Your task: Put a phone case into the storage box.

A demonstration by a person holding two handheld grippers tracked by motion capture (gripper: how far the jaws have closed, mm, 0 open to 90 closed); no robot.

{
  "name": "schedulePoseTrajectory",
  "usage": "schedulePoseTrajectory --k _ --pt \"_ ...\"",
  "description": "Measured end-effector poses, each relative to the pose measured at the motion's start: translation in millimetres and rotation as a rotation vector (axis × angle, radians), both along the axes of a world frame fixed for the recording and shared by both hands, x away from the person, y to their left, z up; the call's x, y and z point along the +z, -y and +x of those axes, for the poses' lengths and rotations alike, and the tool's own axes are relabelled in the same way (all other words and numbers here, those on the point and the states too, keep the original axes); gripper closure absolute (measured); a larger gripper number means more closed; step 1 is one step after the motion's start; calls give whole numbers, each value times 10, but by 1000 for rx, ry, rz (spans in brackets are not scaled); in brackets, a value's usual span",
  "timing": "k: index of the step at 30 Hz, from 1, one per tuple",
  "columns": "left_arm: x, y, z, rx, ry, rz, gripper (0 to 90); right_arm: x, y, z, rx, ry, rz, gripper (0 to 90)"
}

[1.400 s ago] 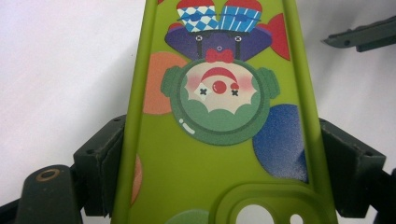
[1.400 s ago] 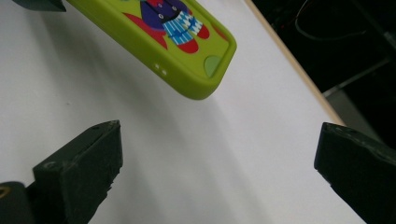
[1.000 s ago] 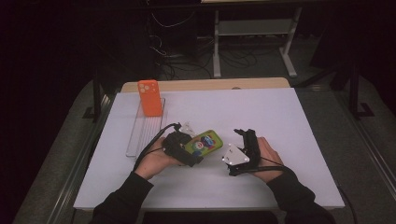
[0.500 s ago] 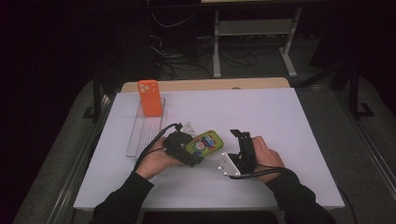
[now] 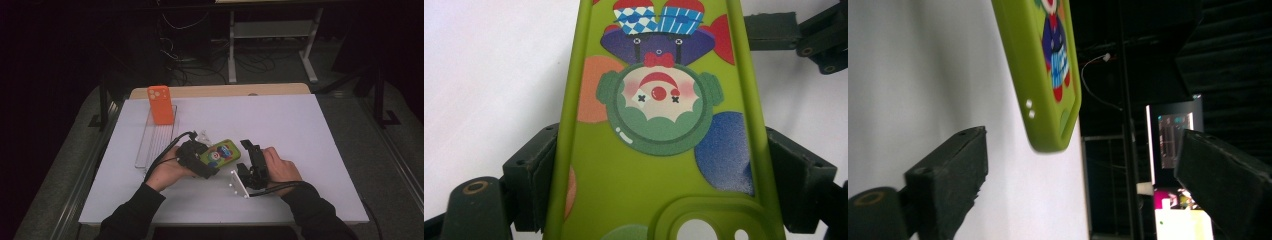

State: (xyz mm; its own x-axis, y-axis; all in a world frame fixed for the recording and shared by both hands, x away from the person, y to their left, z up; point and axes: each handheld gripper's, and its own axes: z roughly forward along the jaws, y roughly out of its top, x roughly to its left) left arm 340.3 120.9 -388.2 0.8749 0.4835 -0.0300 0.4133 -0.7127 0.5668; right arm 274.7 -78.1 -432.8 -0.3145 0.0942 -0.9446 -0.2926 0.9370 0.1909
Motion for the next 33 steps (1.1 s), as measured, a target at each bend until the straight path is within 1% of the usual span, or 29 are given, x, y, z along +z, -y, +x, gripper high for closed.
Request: schedulePoseTrajectory --k 2,3,4,6,7,9,11,13,17,18,20,21,22,28,30,31,32,33 --pt "14 8 -6 0 -2 -1 155 -8 -24 -10 6 3 -19 104" --pt "22 14 -6 -2 -4 -4 155 -20 -36 -10 15 15 -17 116" --pt "27 21 -4 -2 2 -5 155 -22 -52 -15 18 34 1 131" --pt "43 40 -9 -8 3 -11 155 -29 -78 -18 24 49 -14 141" --pt "46 50 -14 -11 5 -19 155 -32 -89 -24 21 52 -16 157" --pt "58 64 -24 -15 9 -18 155 -41 -110 -41 17 54 -16 194" --pt "63 68 -25 -18 9 -15 155 -32 -128 -46 14 45 -37 246" --pt "67 75 -27 -22 6 -16 155 -41 -143 -54 19 54 -52 294" --pt "58 95 -32 -26 5 -14 155 -59 -167 -72 31 78 -58 397" --pt "50 103 -34 -24 9 -19 155 -59 -169 -74 31 76 -59 425" --pt "47 111 -36 -31 9 -16 155 -69 -173 -75 28 80 -60 478" --pt "53 112 -40 -32 5 -9 155 -72 -174 -73 33 79 -63 504" --pt "55 116 -43 -32 2 -12 155 -72 -174 -72 42 82 -73 537" --pt "57 118 -38 -32 -6 -21 155 -100 -192 -89 61 69 -91 697" --pt "48 124 -43 -19 -11 -39 155 -108 -198 -93 63 71 -98 718" --pt "50 122 -40 -19 -12 -39 155 -114 -199 -93 64 74 -92 726" --pt "57 113 -32 -30 -11 -27 155 -120 -200 -92 66 80 -89 733" --pt "61 110 -28 -32 -13 -26 154 -121 -201 -94 64 81 -90 741"
